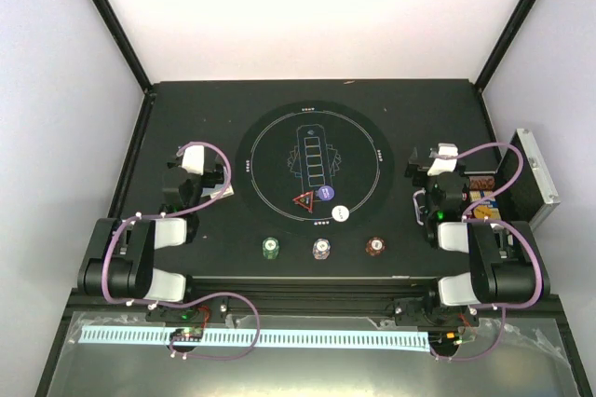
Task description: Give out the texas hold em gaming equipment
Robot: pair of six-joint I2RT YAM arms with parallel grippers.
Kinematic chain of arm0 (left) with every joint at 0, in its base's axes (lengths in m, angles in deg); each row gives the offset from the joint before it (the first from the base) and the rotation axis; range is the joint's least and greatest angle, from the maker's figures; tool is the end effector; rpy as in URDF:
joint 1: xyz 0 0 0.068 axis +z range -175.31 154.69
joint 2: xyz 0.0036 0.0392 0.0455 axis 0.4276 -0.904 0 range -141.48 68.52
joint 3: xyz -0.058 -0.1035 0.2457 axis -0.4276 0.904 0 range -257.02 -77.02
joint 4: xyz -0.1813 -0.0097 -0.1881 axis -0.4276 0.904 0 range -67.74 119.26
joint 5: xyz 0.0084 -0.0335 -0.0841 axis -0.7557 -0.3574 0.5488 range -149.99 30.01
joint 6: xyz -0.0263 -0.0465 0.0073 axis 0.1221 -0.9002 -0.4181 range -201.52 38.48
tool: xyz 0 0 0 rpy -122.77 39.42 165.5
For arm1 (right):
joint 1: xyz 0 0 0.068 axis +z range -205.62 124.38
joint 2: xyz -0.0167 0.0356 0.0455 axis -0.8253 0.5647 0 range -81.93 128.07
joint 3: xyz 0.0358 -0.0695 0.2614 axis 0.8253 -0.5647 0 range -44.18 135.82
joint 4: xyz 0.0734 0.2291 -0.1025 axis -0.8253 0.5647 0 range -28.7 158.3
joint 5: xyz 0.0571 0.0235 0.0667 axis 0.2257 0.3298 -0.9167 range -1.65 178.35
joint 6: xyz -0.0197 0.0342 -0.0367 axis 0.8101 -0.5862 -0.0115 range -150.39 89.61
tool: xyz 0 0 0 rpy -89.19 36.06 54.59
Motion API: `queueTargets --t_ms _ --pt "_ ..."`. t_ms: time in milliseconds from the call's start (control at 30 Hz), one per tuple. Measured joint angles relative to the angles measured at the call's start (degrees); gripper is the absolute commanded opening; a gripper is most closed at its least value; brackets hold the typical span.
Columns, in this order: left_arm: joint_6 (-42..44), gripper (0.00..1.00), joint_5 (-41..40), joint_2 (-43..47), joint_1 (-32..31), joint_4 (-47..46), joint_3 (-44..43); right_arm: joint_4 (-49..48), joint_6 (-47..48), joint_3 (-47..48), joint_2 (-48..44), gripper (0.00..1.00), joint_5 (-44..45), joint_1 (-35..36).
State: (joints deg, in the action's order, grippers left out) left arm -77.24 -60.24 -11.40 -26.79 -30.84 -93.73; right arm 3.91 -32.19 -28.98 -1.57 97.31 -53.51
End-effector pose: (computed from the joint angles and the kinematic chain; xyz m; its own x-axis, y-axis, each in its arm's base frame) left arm 0.2456 -0.0061 0.1626 -0.1734 0.0791 -0.9817 0.0343 0.9967 0.0742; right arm 0.2413 0.0034 0.1620 -0.1312 0.0262 -0.9910 0.1219 0.9925 0.0101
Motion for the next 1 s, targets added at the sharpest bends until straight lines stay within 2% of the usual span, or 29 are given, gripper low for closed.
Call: queueTargets --t_ms 333,400,433,567,700,767,900,1000 --pt "0.02 0.99 0.07 0.0 0.0 0.02 0.0 0.07 -0.22 0.0 -0.07 1.0 0.37 0.0" --pt "0.0 0.99 0.09 0.04 0.07 0.02 -0.02 4.42 -1.38 1.09 -1.86 1.0 2.69 0.02" --pt "0.0 0.99 0.46 0.26 0.37 0.81 -0.28 9.6 -2.25 2.99 -3.82 1.0 4.66 0.0" --pt "0.17 0.99 2.27 3.1 1.11 15.78 -9.16 24.79 -5.09 14.43 -10.45 1.0 8.83 -0.13" --pt "1.01 0.99 6.64 7.72 2.43 31.71 -22.91 34.16 -12.28 22.88 -16.39 1.0 11.82 -0.22" --pt "1.57 0.99 9.03 9.14 3.23 38.8 -28.0 37.05 -15.76 23.91 -19.28 1.0 12.02 -0.44" --pt "3.37 0.99 12.85 9.31 4.74 54.36 -37.94 43.56 -18.05 25.29 -21.29 1.0 3.67 -0.48" --pt "4.55 0.99 14.97 8.96 6.16 63.47 -42.32 51.08 -17.53 29.75 -17.59 1.0 0.28 4.79"
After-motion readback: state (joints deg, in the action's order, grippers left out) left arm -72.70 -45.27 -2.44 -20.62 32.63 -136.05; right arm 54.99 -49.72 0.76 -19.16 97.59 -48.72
